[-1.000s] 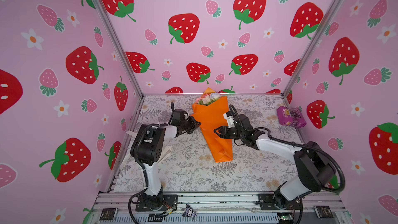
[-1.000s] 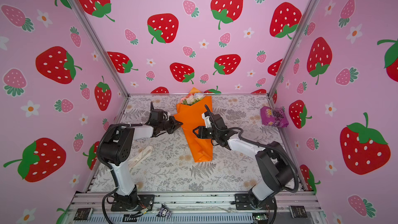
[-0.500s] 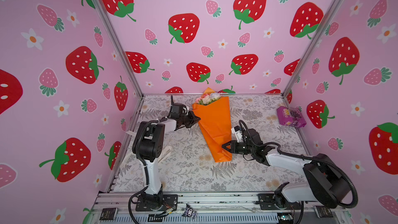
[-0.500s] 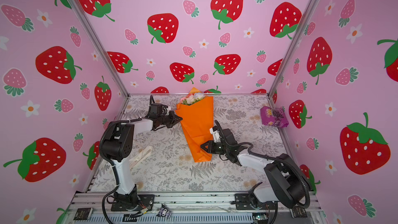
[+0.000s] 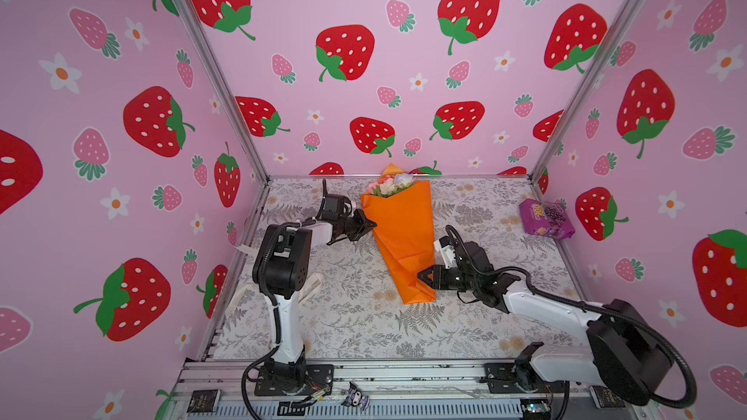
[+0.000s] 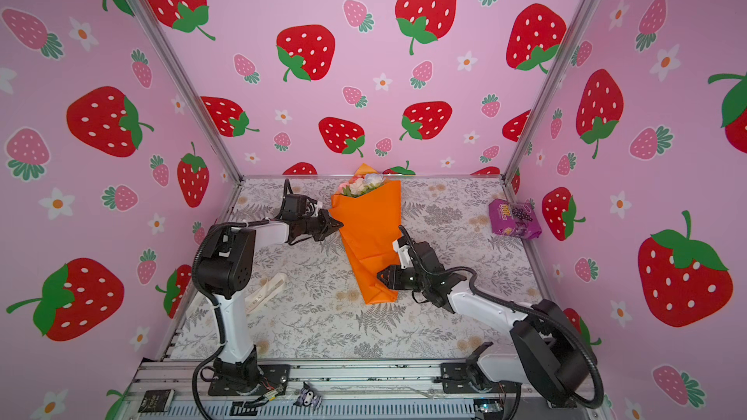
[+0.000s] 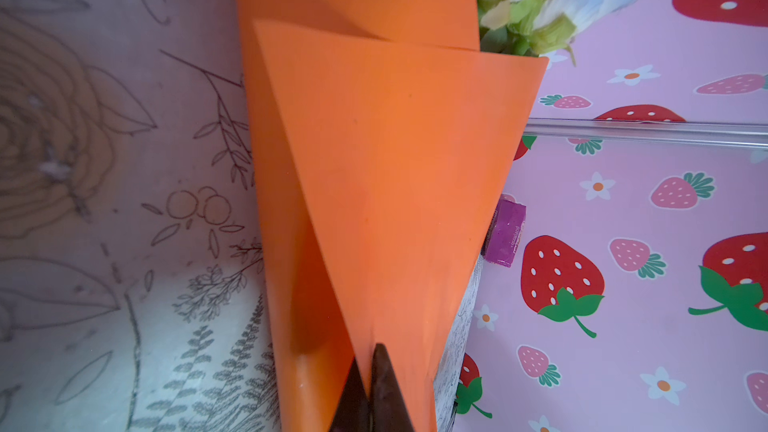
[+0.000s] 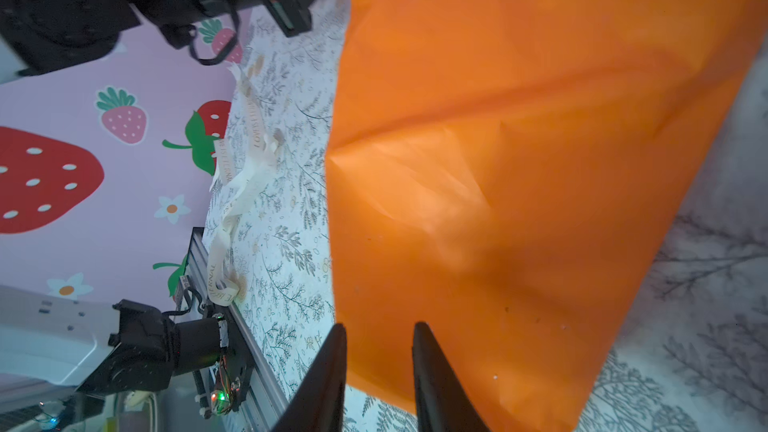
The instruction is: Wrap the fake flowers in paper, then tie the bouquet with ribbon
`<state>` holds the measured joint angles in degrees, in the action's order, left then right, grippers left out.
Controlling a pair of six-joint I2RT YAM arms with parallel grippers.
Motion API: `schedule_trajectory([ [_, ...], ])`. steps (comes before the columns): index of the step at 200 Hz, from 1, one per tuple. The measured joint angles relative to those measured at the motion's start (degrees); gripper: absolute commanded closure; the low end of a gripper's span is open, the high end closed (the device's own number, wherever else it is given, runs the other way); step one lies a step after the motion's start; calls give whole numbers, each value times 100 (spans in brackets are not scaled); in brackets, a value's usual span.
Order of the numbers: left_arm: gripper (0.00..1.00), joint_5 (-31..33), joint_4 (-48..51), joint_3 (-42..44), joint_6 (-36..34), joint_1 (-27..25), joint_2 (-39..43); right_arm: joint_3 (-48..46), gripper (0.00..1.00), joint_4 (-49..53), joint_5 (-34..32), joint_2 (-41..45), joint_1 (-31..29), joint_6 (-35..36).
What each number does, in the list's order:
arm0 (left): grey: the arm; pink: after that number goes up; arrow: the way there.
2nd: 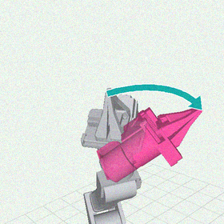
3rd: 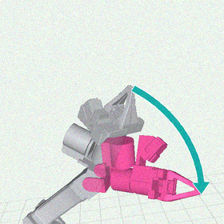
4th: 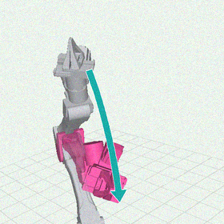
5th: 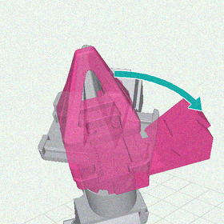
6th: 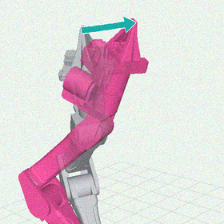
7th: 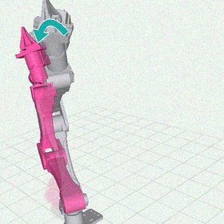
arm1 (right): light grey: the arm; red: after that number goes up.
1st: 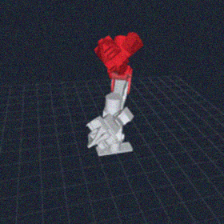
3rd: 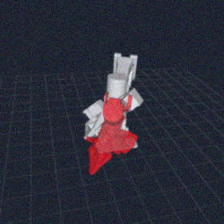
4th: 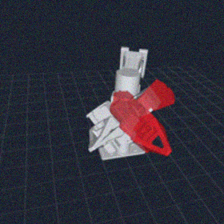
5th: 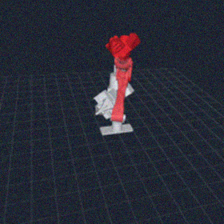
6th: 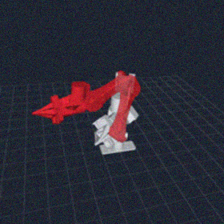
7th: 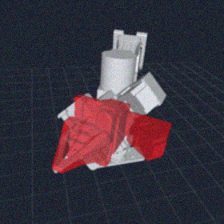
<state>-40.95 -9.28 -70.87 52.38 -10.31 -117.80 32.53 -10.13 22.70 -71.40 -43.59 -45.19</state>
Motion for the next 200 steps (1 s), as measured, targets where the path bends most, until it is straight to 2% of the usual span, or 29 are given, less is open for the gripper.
schedule_trajectory([
  [15, 93, -20, 17, -46, -9, 0, 0, 39, 81, 11, -35, 240, -264, 55],
  [34, 93, -24, 13, -66, -9, 0, 0, 210, 85, 111, -243, 116, -780, 133],
  [47, 93, -26, 15, -66, -9, 0, 0, 400, 88, 236, -623, -166, -1196, 157],
  [87, 93, -68, 28, -70, -11, 4, 0, 940, 91, 739, -2441, -1054, -2103, 190],
  [114, 93, -79, 37, -116, -11, 4, 0, 981, 91, 855, -3222, -1499, -2304, 227],
  [144, 93, -120, 39, -160, -11, 4, 0, 697, 91, 892, -3832, -1587, -2343, 166],
  [200, 93, -133, 57, -205, -26, 13, -2, 444, 91, 920, -4002, -1591, -2343, -22],
])
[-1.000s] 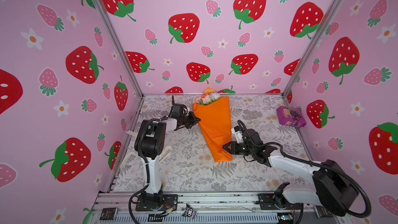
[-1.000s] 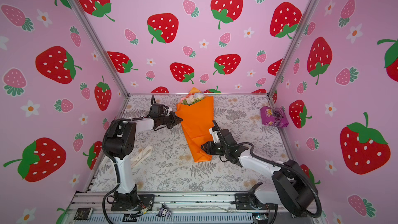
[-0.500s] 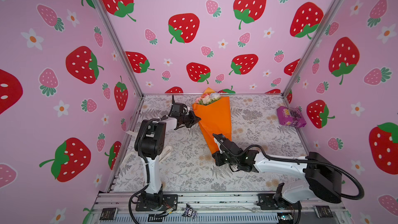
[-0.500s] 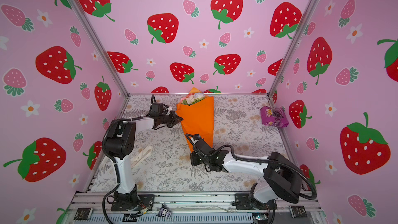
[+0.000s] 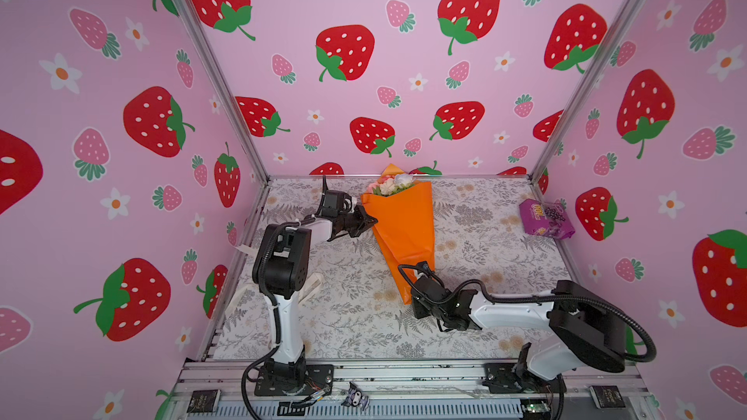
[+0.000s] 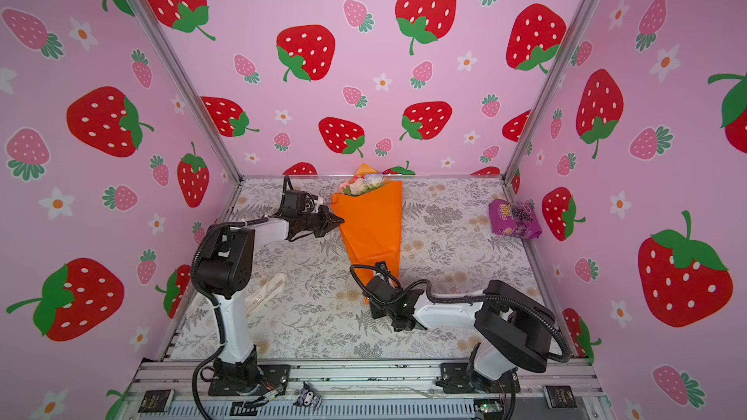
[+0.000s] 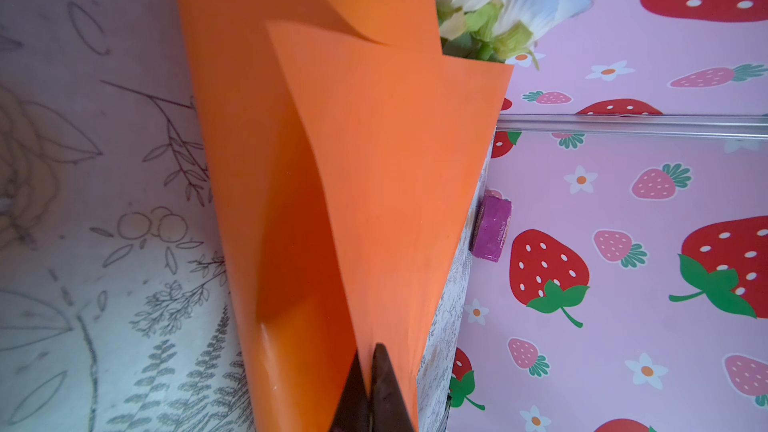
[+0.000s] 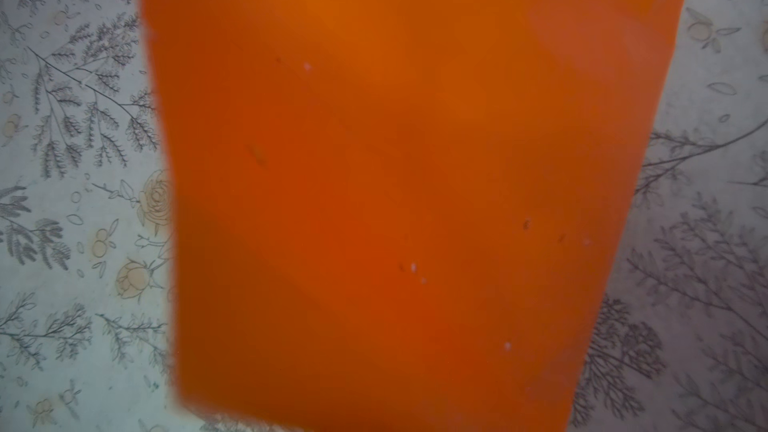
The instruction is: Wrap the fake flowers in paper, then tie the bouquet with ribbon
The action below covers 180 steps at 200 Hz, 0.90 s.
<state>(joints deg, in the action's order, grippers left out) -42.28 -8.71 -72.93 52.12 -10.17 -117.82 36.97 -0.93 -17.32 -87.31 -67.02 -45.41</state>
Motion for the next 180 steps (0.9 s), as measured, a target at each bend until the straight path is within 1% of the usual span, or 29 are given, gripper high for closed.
schedule_trajectory([
  [22, 93, 0, 2, 0, -28, 11, 0, -7, 89, -35, 122, 46, -2, 24],
  [36, 93, 2, 2, -2, -57, 22, 0, -118, 88, -212, 334, 313, -9, 44],
  [64, 93, 17, 26, -20, -175, 74, -42, -636, 89, -588, 610, 1620, 7, 48],
  [79, 93, 22, 76, -24, -249, 116, -70, -839, 90, -741, 837, 2269, 195, 48],
  [86, 93, 22, 111, -28, -271, 129, -79, -922, 90, -844, 1025, 2498, 415, 37],
  [99, 93, 22, 149, -37, -306, 146, -94, -1032, 90, -1025, 1360, 2673, 883, -4],
  [115, 93, 22, 160, -42, -330, 157, -114, -1104, 90, -1276, 1847, 2557, 1416, -120],
  [126, 93, 22, 160, -42, -341, 157, -144, -1102, 89, -1458, 2162, 2308, 1600, -164],
  [155, 93, 24, 175, -42, -402, 168, -260, -868, 90, -1812, 2949, 1158, 1624, -267],
  [180, 93, 28, 229, -42, -437, 179, -337, -850, 90, -2166, 3287, 426, 1620, -348],
])
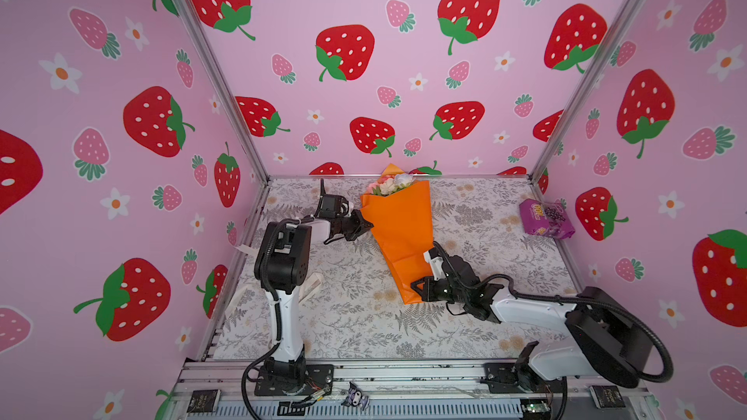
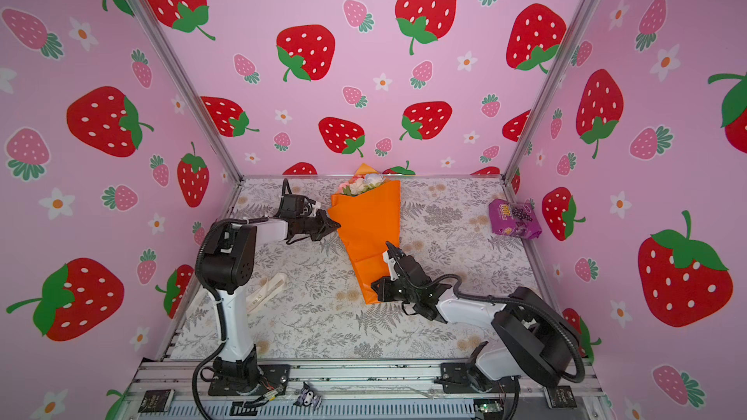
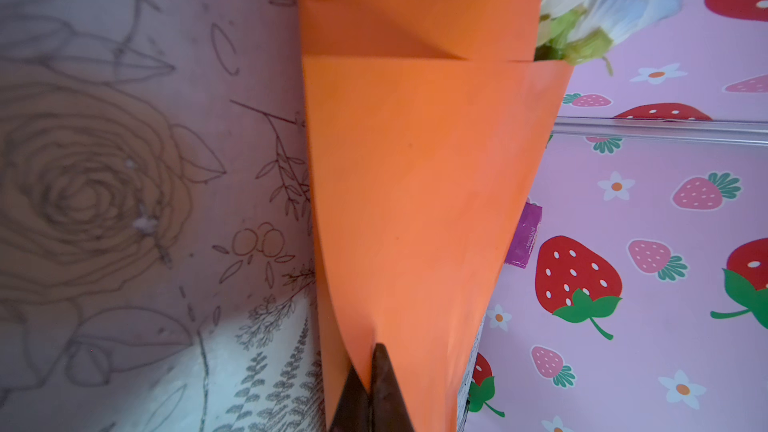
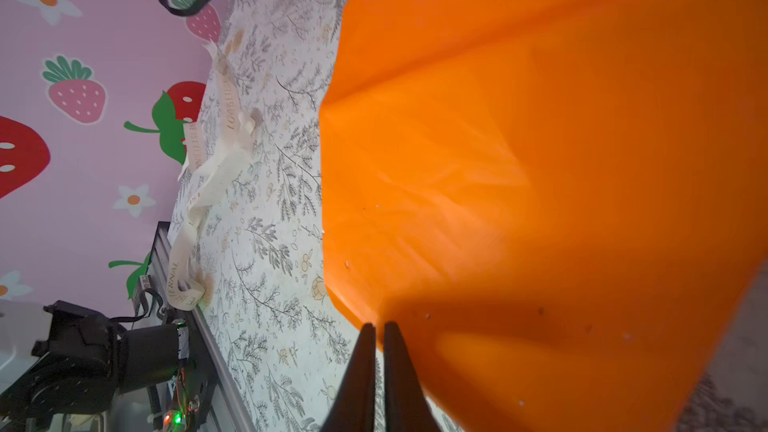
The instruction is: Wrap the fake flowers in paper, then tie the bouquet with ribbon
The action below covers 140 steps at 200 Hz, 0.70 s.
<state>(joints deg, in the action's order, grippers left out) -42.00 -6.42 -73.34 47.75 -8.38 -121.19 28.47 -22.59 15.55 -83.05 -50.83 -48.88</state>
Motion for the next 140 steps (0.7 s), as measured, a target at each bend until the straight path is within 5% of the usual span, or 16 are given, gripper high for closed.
schedule_trajectory([
  [32, 87, 20, 42, 0, -28, 37, -7, -52, 90, -345, 367, -590, 7, -85],
  [52, 59, 79, 61, 4, -20, 63, -4, -181, 90, -487, 490, -713, 7, -122],
  [73, 52, 170, 83, 162, -31, 90, 153, -262, 90, -518, 527, -713, 20, -125],
  [140, 57, 354, -105, 885, 238, 98, 1062, -363, 89, -662, 684, -542, 111, -103],
])
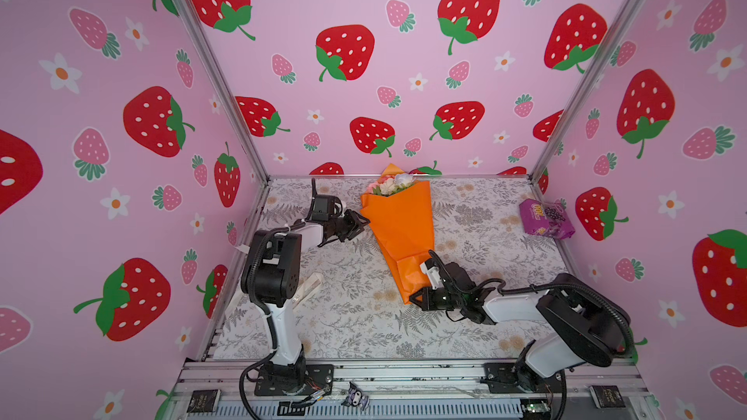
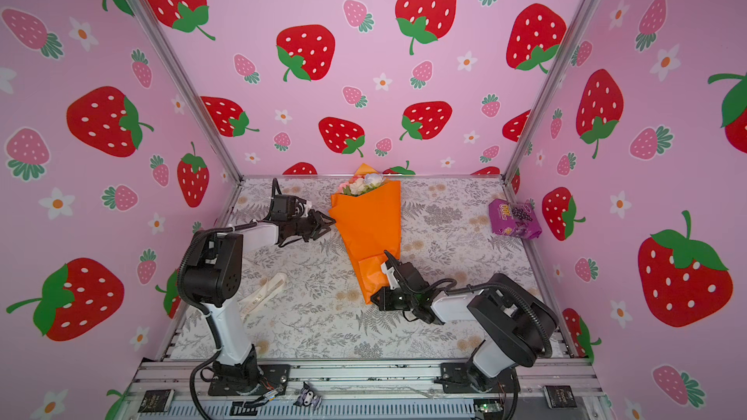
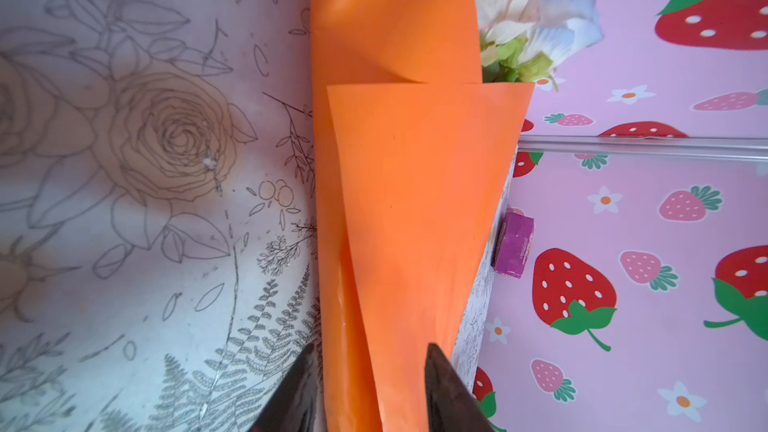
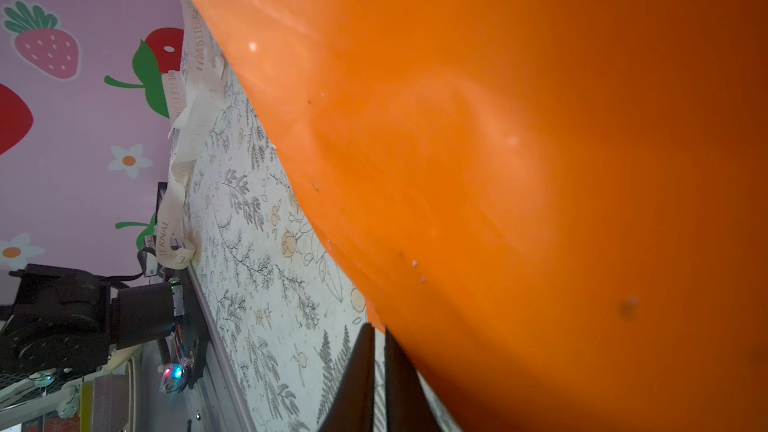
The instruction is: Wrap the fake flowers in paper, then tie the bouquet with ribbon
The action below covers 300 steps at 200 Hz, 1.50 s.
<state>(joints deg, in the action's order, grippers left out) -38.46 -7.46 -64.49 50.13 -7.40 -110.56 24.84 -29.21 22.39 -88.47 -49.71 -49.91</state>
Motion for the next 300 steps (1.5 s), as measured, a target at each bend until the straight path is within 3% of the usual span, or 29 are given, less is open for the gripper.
schedule_trajectory([
  [25, 61, 212, 284, 354, 85, -153, 678, -7, 89, -103, 105, -103, 114, 4],
  [55, 64, 400, 645, 22, -114, -940, 1366, -9, 89, -284, 216, -295, 136, 2],
  [91, 70, 485, 1067, -988, -450, -2192, 984, -9, 89, -417, 313, -492, 136, 4],
  [110, 71, 435, 1102, -1141, -374, -2542, 605, -9, 89, -428, 319, -492, 136, 7],
  [163, 76, 599, 1567, -979, -254, -2592, -240, -68, 85, -424, 343, -372, 136, 0],
  [202, 77, 822, 1655, -505, -372, -2592, -229, -247, 82, -238, 328, 691, 192, 4],
  [235, 77, 984, 1676, -170, -553, -2581, -122, -249, 82, -190, 306, 1366, 579, 22],
  [300, 73, 1270, 1823, -101, -909, -2581, 232, 240, 83, -345, 625, -190, 883, 83],
])
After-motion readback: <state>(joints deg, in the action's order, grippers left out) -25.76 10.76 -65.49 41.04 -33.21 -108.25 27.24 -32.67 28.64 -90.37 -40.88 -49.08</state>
